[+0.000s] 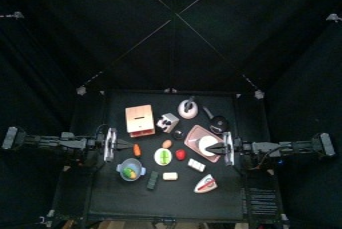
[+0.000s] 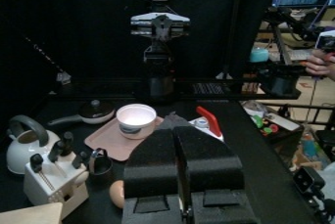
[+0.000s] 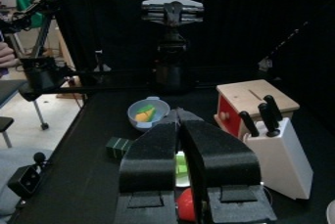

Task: Grab green sushi roll

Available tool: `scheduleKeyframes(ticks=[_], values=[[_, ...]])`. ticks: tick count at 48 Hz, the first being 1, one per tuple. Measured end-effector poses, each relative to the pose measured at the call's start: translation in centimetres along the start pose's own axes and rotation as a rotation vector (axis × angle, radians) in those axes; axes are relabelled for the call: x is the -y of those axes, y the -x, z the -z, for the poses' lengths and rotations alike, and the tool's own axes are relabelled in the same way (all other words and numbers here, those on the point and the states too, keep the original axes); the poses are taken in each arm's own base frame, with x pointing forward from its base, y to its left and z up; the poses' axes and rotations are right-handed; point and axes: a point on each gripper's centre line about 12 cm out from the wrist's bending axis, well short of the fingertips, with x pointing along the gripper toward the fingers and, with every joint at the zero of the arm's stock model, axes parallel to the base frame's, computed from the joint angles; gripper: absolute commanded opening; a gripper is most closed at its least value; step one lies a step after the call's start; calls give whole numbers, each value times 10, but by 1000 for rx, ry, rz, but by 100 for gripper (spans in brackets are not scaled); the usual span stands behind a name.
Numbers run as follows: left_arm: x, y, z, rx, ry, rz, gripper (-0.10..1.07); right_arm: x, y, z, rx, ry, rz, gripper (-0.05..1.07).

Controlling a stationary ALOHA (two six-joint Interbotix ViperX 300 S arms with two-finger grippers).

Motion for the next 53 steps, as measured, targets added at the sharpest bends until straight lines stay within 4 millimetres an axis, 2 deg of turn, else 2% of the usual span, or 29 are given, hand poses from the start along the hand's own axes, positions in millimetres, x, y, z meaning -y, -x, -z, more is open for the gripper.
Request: scheduleKeyframes(ticks=[2, 7, 13, 18, 25, 31, 46, 53], values=[[0, 0, 0, -2, 0, 0, -7, 0, 0, 1, -3, 0, 0, -1], [2, -2, 3, -14, 0, 8, -3, 0, -4, 6, -28, 6, -1, 0], [3, -2, 3, -14, 19, 13, 8, 0, -10, 15, -71, 4, -2, 1], [6, -5, 0, -23, 74, 18, 29, 0, -15, 25, -114, -11, -1, 1], [17, -14, 9, -110, 199, 50, 57, -1, -22, 37, -169, -24, -4, 1], [31, -26, 21, -227, 294, 78, 74, -4, -26, 45, -204, -25, -18, 1], [47, -50, 34, -461, 368, 101, 74, -9, -26, 47, -209, -30, -39, 1], [46, -57, 35, -548, 373, 96, 74, -10, -26, 47, -212, -30, -41, 1]])
